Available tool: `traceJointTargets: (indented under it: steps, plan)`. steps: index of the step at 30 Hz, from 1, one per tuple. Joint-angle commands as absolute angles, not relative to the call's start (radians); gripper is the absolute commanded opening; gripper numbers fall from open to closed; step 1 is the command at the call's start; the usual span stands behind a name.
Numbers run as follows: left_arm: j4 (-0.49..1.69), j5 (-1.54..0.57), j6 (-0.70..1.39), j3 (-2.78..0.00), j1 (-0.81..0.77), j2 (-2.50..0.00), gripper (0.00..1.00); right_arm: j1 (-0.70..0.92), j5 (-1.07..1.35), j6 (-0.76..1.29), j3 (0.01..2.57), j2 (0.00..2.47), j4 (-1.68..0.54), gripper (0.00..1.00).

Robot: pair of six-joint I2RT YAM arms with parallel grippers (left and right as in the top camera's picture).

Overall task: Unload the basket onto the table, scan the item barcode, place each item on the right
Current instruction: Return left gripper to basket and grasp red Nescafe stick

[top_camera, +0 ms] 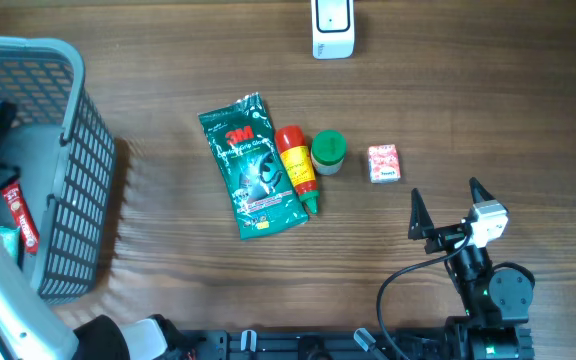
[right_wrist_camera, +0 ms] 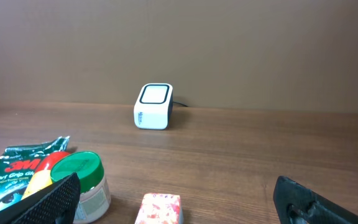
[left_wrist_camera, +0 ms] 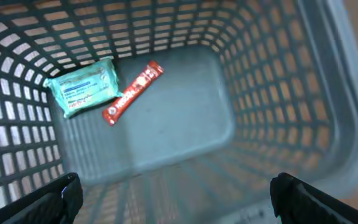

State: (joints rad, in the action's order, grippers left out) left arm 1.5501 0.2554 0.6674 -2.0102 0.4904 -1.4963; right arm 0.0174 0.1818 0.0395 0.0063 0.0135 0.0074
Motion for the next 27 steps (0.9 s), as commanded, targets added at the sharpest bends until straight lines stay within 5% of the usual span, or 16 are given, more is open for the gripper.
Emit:
traceJointTargets:
  steps: [1,7,10,14,27]
  plan:
    - [1.471,0.165,0.606,-1.852,0.594,-1.484,1.0,0.023,0.172,0.028,0.005,0.005,0.012,1.0]
    - [1.19,0.165,0.553,-1.448,0.706,-1.481,0.99,0.023,0.172,0.028,0.005,0.005,0.012,1.0]
    - [1.035,0.156,0.554,-1.253,0.758,-1.481,0.9,0.023,0.172,0.028,0.005,0.005,0.012,1.0]
    - [0.799,0.141,0.554,-1.029,0.811,-1.483,1.0,0.023,0.172,0.028,0.005,0.005,0.012,1.0]
    - [0.466,0.143,0.553,-0.894,0.817,-1.622,1.0,0.023,0.172,0.028,0.005,0.005,0.012,1.0]
